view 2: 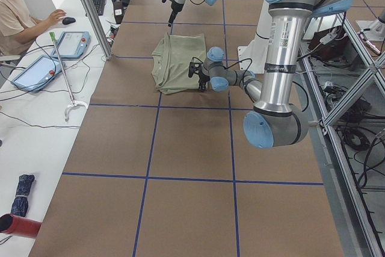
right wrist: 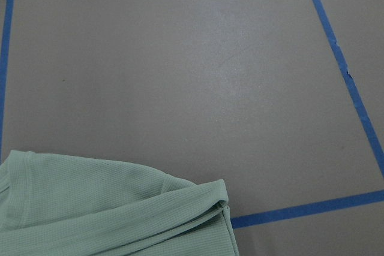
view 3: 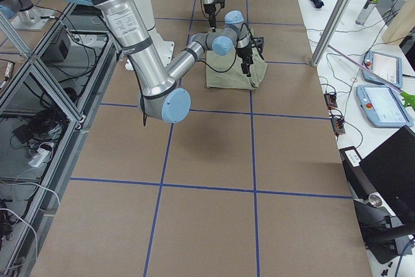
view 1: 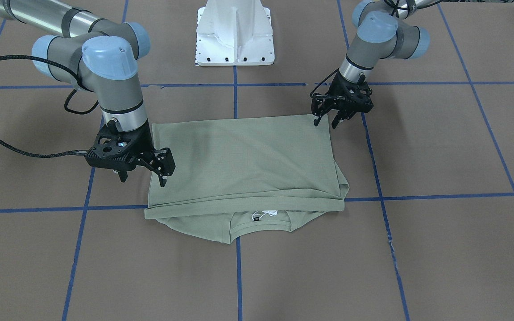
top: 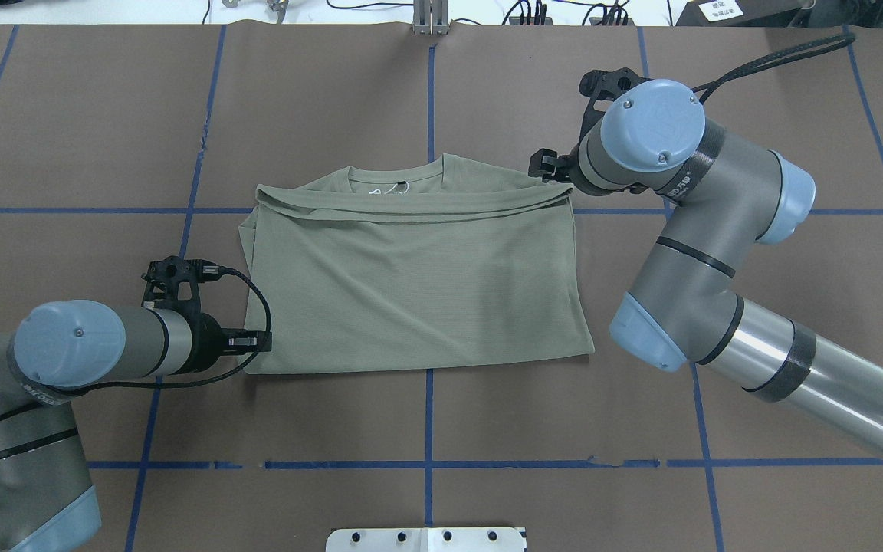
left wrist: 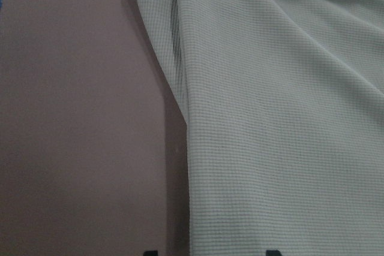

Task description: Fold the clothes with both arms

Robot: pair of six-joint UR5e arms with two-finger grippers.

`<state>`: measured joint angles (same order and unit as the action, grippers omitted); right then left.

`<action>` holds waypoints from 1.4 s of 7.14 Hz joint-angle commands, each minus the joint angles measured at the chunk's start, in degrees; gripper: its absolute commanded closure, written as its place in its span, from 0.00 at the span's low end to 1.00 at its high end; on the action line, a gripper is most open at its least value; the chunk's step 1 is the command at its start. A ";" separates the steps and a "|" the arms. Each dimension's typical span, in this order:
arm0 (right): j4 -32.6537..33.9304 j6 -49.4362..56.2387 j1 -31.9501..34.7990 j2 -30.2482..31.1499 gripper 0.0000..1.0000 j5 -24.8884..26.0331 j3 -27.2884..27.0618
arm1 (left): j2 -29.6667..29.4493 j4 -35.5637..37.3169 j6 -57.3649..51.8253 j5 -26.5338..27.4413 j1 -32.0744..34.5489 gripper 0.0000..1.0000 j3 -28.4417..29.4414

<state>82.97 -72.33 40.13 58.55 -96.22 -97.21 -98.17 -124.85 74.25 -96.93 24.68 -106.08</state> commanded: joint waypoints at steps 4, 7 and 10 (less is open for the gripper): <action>-0.09 0.00 -0.14 0.07 0.00 0.33 0.00 | -0.01 -0.04 1.07 0.16 -2.36 1.00 -0.79; -0.18 0.00 -0.41 0.07 0.00 0.33 0.00 | 1.30 0.48 -3.03 0.07 1.92 1.00 -1.68; -0.26 -0.09 -1.20 0.07 0.00 0.51 -0.09 | 2.19 -0.04 -18.38 -0.10 12.80 1.00 4.09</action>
<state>82.77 -72.35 39.24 58.64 -95.76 -97.26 -95.73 -124.58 62.94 -96.87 32.03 -105.45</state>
